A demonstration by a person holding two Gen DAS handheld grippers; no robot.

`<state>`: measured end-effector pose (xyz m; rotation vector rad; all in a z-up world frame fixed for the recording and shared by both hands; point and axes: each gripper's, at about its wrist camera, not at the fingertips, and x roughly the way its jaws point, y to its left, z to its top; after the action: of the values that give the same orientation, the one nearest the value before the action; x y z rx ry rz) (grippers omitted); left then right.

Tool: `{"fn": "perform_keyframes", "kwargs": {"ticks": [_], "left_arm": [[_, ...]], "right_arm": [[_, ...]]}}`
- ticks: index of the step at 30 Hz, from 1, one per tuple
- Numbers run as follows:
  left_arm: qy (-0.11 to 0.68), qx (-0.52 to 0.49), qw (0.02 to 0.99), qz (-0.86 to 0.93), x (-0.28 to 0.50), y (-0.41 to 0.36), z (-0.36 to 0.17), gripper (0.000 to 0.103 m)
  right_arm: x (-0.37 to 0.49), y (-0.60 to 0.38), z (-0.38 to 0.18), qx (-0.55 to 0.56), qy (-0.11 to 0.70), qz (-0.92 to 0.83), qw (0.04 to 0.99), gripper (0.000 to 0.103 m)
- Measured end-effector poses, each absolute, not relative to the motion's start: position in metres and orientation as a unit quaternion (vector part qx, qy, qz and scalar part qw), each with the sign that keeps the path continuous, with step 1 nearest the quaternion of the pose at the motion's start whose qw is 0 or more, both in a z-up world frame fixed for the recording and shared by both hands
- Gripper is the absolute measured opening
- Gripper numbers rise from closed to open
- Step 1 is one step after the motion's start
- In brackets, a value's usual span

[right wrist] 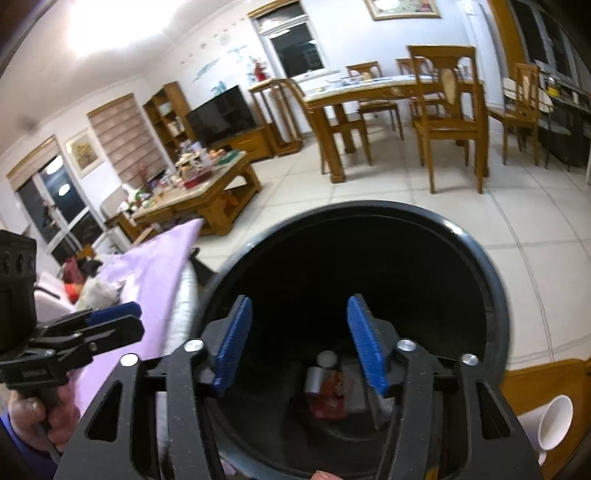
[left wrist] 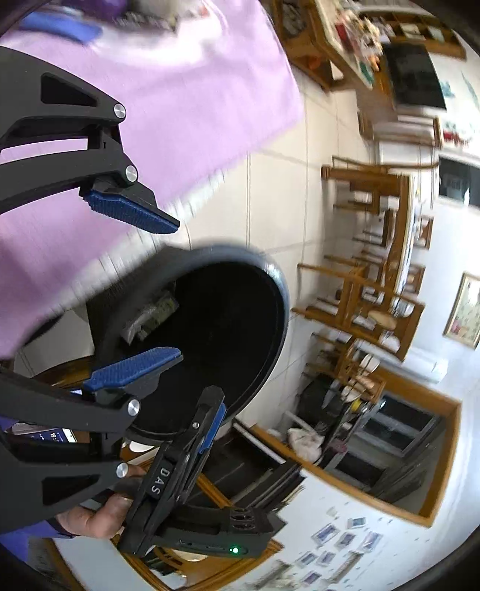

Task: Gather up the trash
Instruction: 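Grasp the beige snack wrapper with the left gripper while the right gripper grasps the fluffy toy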

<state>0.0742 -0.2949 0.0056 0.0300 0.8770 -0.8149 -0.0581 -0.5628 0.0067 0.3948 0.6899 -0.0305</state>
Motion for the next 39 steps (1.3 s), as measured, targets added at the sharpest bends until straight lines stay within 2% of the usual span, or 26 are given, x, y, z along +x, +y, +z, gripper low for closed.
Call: {"fn": "perform_keyframes", "kwargs": {"ticks": [10, 12, 15, 20, 22, 24, 27, 39], "left_arm": [[0.401, -0.063, 0.877, -0.258, 0.110, -0.132, 0.019, 0.064], [0.407, -0.081, 0.881, -0.229, 0.123, -0.102, 0.017, 0.064], [0.423, -0.091, 0.881, -0.191, 0.149, -0.071, 0.009, 0.063], [0.470, -0.087, 0.857, -0.195, 0.183, -0.066, -0.014, 0.062], [0.483, -0.082, 0.848, -0.202, 0.194, -0.070, -0.023, 0.056], [0.479, -0.083, 0.850, -0.204, 0.195, -0.067, -0.029, 0.045], [0.469, -0.102, 0.851, -0.214, 0.196, -0.057, -0.034, 0.038], [0.431, -0.198, 0.859, -0.190, 0.187, 0.002, -0.021, 0.037]], "right_arm": [[0.010, -0.423, 0.042, 0.138, 0.350, 0.102, 0.921, 0.061], [0.026, -0.391, 0.047, 0.133, 0.355, 0.131, 0.916, 0.067], [0.050, -0.345, 0.053, 0.122, 0.360, 0.168, 0.910, 0.067], [0.085, -0.289, 0.057, 0.104, 0.375, 0.193, 0.901, 0.067], [0.100, -0.272, 0.056, 0.100, 0.385, 0.195, 0.897, 0.069], [0.113, -0.262, 0.056, 0.098, 0.393, 0.194, 0.893, 0.072], [0.134, -0.247, 0.048, 0.095, 0.411, 0.197, 0.885, 0.072], [0.199, -0.182, 0.003, 0.107, 0.469, 0.223, 0.848, 0.072]]}}
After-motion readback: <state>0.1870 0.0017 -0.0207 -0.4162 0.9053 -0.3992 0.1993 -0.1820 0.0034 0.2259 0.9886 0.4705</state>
